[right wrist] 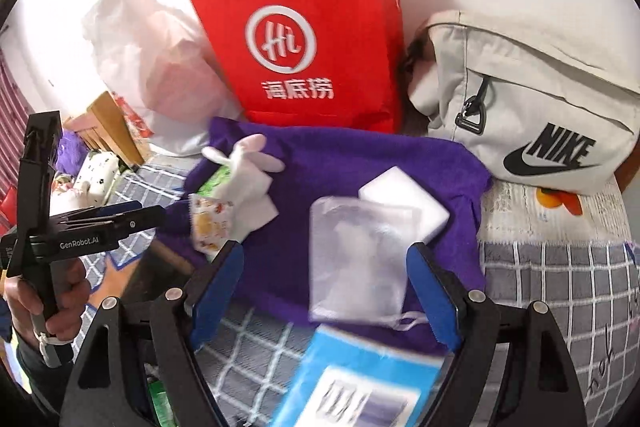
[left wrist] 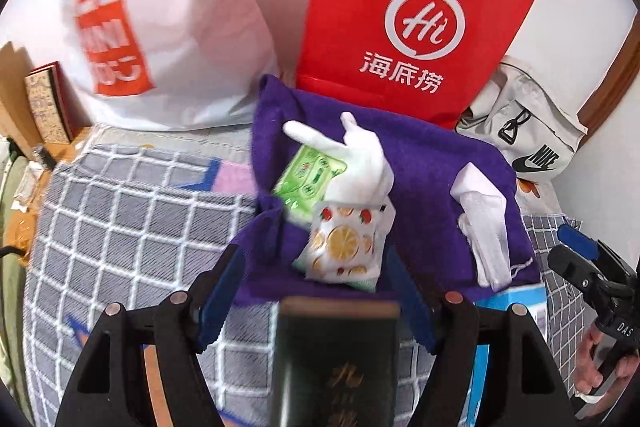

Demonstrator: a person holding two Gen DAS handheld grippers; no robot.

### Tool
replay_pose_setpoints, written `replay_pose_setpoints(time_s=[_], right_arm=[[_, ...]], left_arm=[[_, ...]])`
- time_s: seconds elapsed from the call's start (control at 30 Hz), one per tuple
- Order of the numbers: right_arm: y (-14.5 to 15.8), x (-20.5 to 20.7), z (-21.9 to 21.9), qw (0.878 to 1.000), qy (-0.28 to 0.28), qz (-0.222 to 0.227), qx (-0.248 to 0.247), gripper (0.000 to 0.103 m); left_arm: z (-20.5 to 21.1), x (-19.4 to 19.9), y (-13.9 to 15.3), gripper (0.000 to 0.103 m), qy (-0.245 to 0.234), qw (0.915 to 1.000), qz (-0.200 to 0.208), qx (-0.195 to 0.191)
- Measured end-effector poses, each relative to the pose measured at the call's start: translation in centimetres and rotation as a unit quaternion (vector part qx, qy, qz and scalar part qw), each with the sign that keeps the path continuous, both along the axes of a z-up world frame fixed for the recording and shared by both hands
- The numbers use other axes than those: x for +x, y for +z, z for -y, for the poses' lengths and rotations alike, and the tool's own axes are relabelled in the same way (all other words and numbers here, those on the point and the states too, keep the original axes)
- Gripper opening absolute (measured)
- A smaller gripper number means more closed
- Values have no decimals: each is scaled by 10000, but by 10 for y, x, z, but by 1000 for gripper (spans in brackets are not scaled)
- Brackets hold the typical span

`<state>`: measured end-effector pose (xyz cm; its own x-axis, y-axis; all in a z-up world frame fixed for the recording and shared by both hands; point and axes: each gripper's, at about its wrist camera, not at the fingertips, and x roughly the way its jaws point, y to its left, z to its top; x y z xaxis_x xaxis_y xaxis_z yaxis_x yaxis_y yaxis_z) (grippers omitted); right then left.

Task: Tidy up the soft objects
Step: 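Grasp the green packet with the right tool while the left tool moves to the yellow pouch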

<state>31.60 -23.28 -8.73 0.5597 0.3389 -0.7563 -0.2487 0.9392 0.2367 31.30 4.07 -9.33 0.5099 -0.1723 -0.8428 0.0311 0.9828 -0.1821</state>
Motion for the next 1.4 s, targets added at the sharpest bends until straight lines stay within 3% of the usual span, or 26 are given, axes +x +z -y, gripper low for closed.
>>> replay_pose_setpoints(time_s=[0.2,0.47,0.73,0.87,1.03,1.23,1.4], right_arm=[[8,-43,-11,10000,-22,-23,-45,82],[-1,-112,-30,9993,257,-269,-98,57],[-13,-180,-43,9979,514,-324,-237,54],[-27,-207,-61,9937,1050,-325,-205,54],[-46,-216,-81,9888,1406,-490,-30,54],[-62,-217,-109,9797,1839,-590,-530,53],[-75,-215,-122,9732,2011,-696,-870,59]], left_arm=[[-17,-46,13,72,78,9998,114,135],[-27,-108,9,72,119,9999,111,37],[-23,-160,-3,72,54,9999,63,76],[-26,-176,-7,72,74,9999,67,-29],[-35,-189,-17,72,111,9998,44,-150],[-52,-193,-35,72,242,9993,-102,-280],[-62,-193,-43,72,297,9984,-168,-445]])
